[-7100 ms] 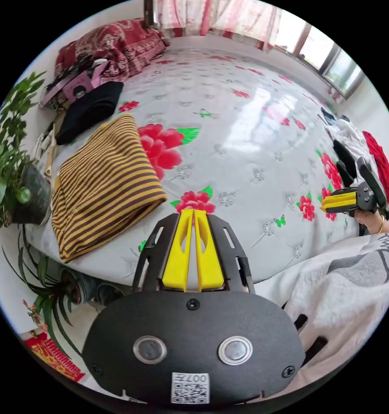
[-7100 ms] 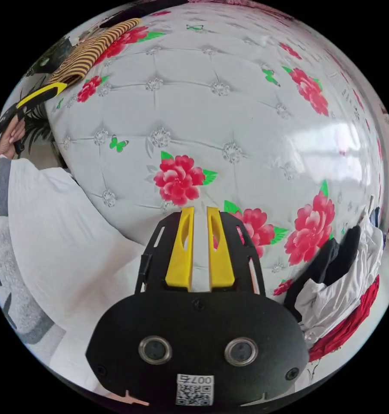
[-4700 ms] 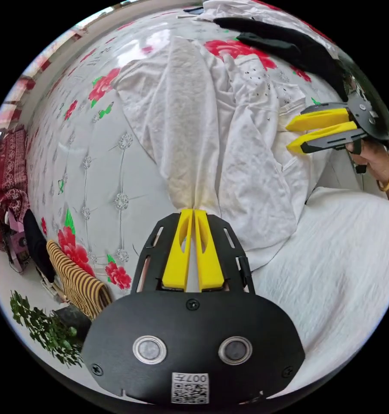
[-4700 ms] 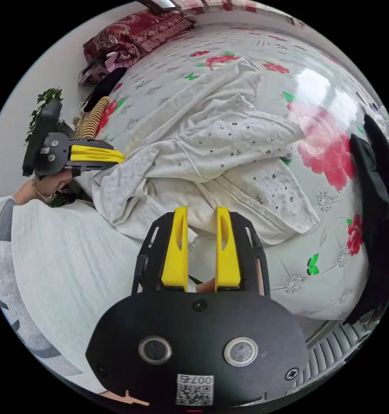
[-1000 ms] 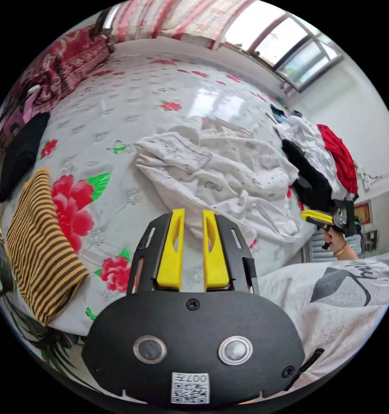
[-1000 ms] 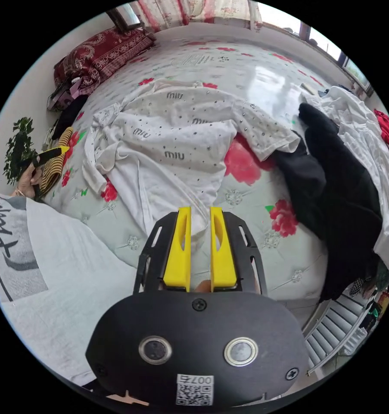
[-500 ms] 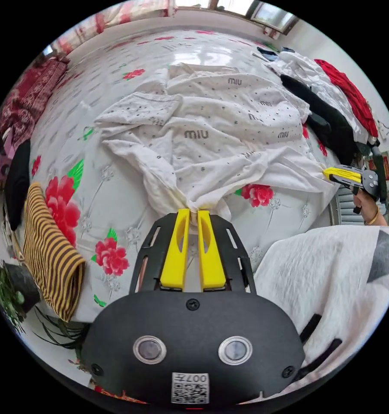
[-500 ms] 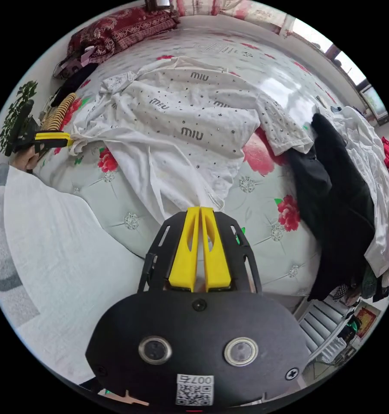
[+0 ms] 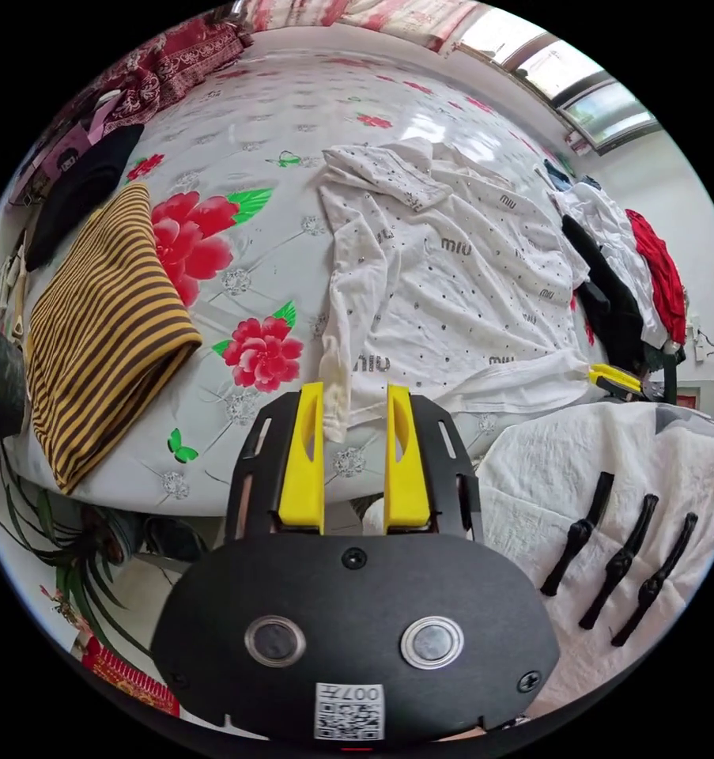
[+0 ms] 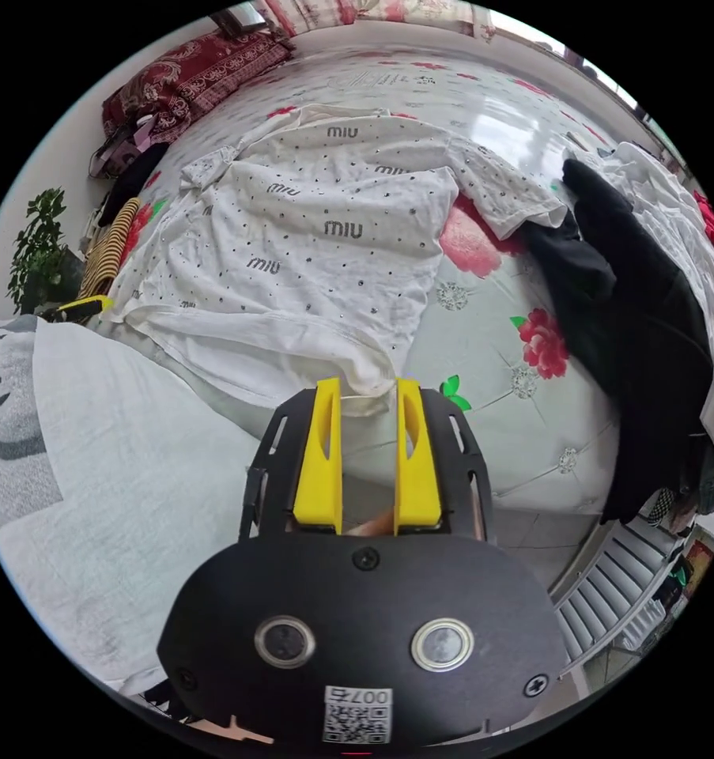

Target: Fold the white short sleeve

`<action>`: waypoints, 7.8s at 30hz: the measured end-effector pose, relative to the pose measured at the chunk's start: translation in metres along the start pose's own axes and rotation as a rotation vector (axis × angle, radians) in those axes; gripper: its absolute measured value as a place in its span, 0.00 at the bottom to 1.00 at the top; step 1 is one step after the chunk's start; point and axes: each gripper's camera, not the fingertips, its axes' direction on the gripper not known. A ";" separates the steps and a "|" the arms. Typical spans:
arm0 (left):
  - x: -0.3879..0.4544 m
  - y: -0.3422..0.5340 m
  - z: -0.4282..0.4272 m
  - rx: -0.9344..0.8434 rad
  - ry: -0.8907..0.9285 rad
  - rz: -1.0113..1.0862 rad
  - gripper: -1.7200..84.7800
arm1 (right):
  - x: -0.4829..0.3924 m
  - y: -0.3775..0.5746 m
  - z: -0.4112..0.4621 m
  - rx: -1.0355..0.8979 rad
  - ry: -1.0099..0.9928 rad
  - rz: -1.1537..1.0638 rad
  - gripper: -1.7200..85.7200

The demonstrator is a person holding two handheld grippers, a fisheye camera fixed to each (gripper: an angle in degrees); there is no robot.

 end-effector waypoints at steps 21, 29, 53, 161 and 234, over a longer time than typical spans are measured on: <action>-0.083 -0.193 -0.286 0.589 0.566 0.169 0.01 | 0.037 -0.119 -0.325 0.694 0.202 -0.002 0.02; -0.069 -0.121 -0.373 0.835 0.530 0.337 0.01 | 0.027 -0.014 -0.380 1.082 0.257 -0.107 0.02; -0.124 0.028 -0.040 0.127 0.672 -0.205 0.01 | 0.093 0.043 -0.039 0.056 -0.271 0.079 0.02; -0.028 -0.097 0.004 -0.118 0.218 0.258 0.01 | 0.111 0.050 -0.083 0.073 -0.252 0.055 0.02; -0.033 -0.089 -0.041 -0.019 0.113 0.077 0.01 | 0.003 -0.028 -0.023 0.103 0.137 0.054 0.02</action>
